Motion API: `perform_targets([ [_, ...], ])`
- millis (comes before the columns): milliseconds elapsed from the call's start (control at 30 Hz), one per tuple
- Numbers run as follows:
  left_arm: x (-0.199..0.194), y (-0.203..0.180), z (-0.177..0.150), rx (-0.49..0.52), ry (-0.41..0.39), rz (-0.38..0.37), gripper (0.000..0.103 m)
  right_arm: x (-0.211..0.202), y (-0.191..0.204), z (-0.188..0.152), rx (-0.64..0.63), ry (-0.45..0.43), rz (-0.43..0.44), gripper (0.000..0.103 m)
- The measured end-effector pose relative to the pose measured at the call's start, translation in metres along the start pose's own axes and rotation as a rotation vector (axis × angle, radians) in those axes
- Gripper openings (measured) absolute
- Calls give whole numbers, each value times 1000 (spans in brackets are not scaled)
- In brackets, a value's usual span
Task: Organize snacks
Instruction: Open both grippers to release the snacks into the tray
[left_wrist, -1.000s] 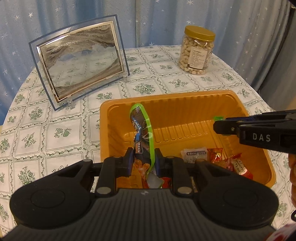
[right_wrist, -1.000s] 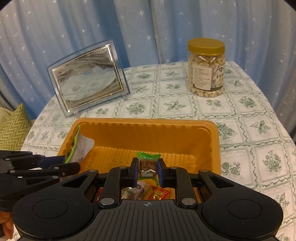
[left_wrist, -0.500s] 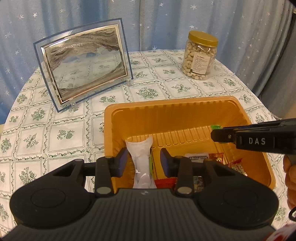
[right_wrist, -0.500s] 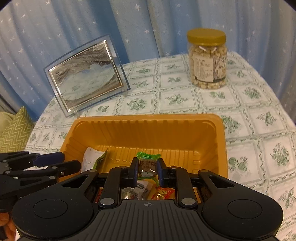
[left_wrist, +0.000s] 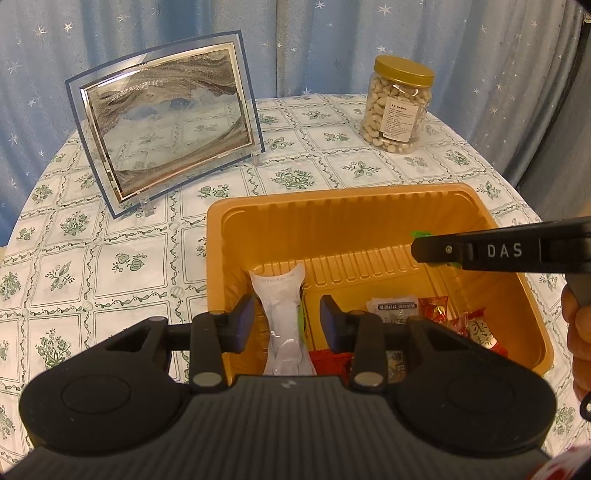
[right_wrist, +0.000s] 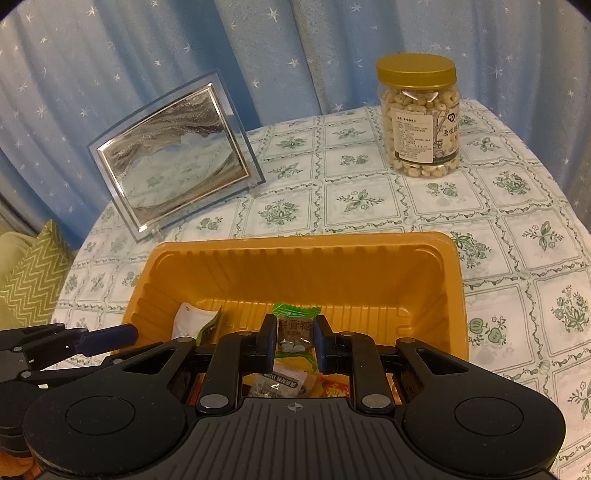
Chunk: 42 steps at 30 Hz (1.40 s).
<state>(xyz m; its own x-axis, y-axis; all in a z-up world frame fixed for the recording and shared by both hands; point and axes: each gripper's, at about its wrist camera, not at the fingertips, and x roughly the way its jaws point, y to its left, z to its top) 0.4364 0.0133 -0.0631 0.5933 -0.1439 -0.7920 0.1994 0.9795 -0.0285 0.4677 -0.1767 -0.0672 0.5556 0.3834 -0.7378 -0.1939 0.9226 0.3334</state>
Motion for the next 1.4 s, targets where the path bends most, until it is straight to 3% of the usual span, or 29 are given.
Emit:
perform_targets([
  [67, 0, 0, 0, 2, -1, 3, 35, 0, -1, 0, 6, -11, 21, 21],
  [100, 0, 0, 0, 3, -2, 4, 35, 1, -2, 1, 11, -11, 26, 28],
  [133, -1, 0, 0, 2, -4, 6, 35, 1, -4, 1, 25, -9, 27, 36],
  [167, -1, 1, 0, 1, -5, 7, 37, 0, -7, 1, 42, -17, 35, 57],
  [200, -1, 1, 0, 0, -7, 8, 40, -2, -10, 0, 56, -32, 41, 65],
  [533, -2, 0, 0, 2, -9, 8, 47, -10, -22, 1, 63, -30, 1, 65],
  [833, -14, -3, 3, 8, -23, 27, 71, -23, -24, 0, 52, -22, -30, 66],
  [900, -17, -3, 2, 8, -25, 32, 77, -27, -24, 0, 52, -23, -36, 73],
  [1200, -39, -5, -2, -15, -67, 47, 100, -54, -27, -3, 55, -28, -51, 84],
  [1400, -62, -13, -9, -18, -86, 70, 103, -78, -27, -9, 78, -33, -63, 88],
])
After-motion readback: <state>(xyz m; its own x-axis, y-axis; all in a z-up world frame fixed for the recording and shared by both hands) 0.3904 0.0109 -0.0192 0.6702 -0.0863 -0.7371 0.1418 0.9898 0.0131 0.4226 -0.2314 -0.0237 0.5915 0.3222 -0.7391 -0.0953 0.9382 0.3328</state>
